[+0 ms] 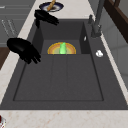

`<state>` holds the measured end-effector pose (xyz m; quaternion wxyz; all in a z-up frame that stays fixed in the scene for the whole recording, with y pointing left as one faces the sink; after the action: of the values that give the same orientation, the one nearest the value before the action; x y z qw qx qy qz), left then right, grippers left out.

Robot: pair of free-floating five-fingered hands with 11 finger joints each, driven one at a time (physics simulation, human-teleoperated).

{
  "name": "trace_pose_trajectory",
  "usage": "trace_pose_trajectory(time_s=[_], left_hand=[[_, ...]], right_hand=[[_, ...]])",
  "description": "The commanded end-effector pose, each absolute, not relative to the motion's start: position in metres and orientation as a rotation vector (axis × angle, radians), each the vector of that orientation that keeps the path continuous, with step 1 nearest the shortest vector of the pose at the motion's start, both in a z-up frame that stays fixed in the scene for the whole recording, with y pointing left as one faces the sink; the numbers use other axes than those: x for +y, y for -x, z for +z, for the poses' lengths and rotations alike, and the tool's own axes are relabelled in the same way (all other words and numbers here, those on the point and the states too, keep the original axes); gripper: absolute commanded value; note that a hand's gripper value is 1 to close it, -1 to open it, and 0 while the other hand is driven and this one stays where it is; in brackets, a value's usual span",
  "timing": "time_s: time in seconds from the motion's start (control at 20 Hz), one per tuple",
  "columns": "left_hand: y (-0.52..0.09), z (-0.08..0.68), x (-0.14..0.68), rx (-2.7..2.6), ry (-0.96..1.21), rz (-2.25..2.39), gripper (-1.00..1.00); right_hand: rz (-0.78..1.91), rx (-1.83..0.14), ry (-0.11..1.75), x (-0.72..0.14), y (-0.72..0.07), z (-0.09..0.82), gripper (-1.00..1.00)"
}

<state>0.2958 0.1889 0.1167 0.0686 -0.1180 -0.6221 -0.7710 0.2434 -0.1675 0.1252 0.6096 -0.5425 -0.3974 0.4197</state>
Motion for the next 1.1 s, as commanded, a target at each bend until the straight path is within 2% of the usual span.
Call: trace_pose_trajectory(time_s=[0.0,0.75,1.05], left_hand=[[-0.297,0.117,0.186,-1.859,0.368,-2.32,-1.0],[-0.299,0.109,0.162,-1.85,0.44,-2.263,-1.0],[-0.314,0.077,0.148,-1.887,0.388,-2.281,-1.0]], right_hand=[[0.969,-0.918,1.253,-0.168,-0.243,0.125,0.0],[0.969,-0.918,1.253,-0.168,-0.243,0.125,0.0],[0.969,-0.918,1.253,-0.168,-0.243,0.125,0.0]])
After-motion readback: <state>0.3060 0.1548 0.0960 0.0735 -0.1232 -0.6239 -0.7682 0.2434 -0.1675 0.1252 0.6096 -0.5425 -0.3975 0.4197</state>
